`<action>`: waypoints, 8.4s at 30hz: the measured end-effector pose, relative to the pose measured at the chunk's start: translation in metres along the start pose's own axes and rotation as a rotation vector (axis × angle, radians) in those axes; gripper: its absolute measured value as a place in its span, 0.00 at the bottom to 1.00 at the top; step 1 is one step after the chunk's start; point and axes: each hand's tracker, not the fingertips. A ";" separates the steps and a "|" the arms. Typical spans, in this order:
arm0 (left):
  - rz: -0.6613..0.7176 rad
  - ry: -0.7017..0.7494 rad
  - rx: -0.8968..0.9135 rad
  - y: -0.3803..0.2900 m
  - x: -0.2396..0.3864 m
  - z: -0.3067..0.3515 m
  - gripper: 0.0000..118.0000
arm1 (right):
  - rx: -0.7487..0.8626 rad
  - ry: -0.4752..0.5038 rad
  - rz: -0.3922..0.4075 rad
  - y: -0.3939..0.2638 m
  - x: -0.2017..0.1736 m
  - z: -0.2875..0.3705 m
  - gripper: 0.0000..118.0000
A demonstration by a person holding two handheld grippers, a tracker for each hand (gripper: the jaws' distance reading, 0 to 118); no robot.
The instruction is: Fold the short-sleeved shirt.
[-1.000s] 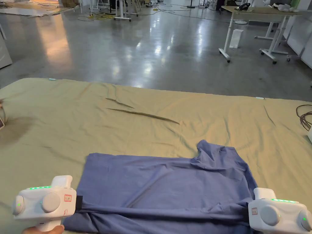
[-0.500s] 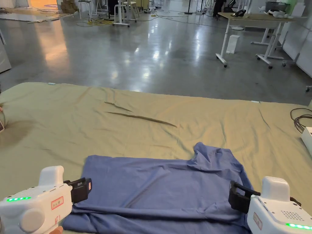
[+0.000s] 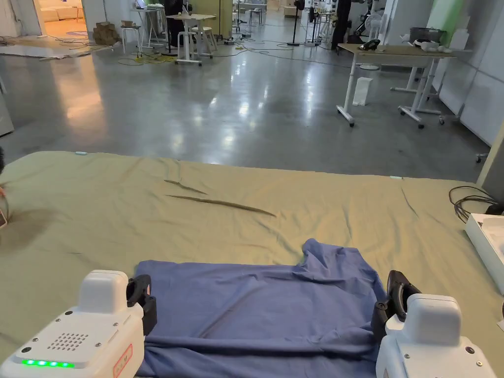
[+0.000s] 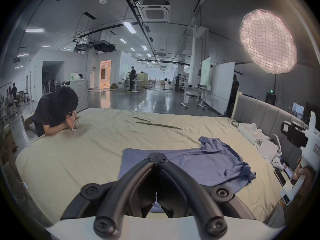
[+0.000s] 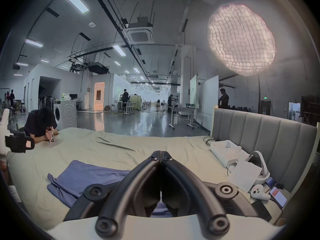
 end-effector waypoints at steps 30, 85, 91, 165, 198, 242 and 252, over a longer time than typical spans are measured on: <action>0.179 0.146 -0.848 -0.093 -0.121 -0.171 0.54 | -0.231 -0.003 0.018 -0.042 0.017 -0.020 0.00; 0.142 0.017 -0.478 -0.010 -0.113 -0.064 0.05 | -0.825 0.104 -0.013 -0.055 0.078 -0.119 0.11; 0.222 -0.019 -0.503 -0.009 -0.137 -0.030 0.04 | -0.845 0.120 0.023 -0.040 0.090 -0.077 0.11; 0.091 0.093 -0.466 -0.021 -0.133 -0.145 0.01 | -0.202 0.027 -0.007 -0.024 -0.022 -0.036 0.00; -0.006 0.043 -0.584 -0.038 -0.126 -0.193 0.04 | -0.924 0.074 0.054 -0.099 0.071 -0.244 0.56; 0.139 -0.046 -0.454 -0.029 -0.134 -0.001 0.04 | -0.716 0.140 -0.058 -0.021 0.135 -0.024 0.00; 0.112 -0.015 -0.774 -0.116 -0.135 0.011 0.04 | -1.035 0.102 0.039 -0.130 0.133 0.029 0.00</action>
